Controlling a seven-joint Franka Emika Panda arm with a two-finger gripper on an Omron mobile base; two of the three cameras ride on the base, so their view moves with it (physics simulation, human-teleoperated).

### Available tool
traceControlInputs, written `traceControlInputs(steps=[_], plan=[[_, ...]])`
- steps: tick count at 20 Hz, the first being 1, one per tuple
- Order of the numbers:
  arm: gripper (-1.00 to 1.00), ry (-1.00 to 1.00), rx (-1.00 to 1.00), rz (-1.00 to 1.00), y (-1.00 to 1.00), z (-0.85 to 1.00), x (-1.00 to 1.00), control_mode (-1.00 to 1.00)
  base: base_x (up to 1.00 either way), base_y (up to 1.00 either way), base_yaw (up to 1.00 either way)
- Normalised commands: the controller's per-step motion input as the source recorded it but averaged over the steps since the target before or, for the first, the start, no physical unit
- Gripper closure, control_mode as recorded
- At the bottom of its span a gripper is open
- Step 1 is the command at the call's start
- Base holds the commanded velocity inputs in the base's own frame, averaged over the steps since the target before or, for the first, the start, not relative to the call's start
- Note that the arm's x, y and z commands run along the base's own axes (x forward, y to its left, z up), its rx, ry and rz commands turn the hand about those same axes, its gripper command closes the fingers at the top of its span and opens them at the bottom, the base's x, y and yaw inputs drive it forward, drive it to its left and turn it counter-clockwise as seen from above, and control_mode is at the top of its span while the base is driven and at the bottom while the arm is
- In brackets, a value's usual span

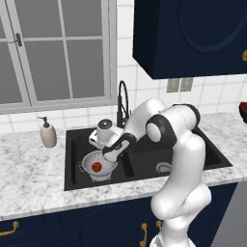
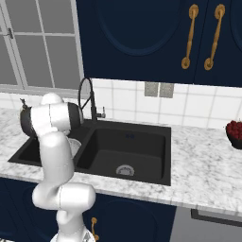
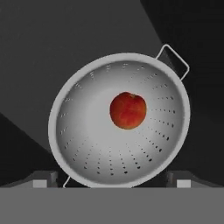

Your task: Put the colander in the sink, put the apple in the colander, and turn on the sink faucet and pour water over the colander.

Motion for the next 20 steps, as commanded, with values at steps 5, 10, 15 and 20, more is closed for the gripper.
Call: traceControlInputs(steps=[5,10,15,20], plan=[[-1.00,-0.10,0.00,0.00,0.13,1.00,-0.64,-1.00,0.00,0.00,0.00],[-1.00,-0.06,0.01,0.00,0.00,1.00,-0.41,-1.00,0.00,0.00,0.00],[-1.00,0.00,0.02,0.02,-0.04,1.00,-0.22,-1.00,0.00,0.00,0.00],[-1.00,-0.08,0.21,0.11,-0.42,1.00,-0.21,-1.00,0.00,0.00,0.00]])
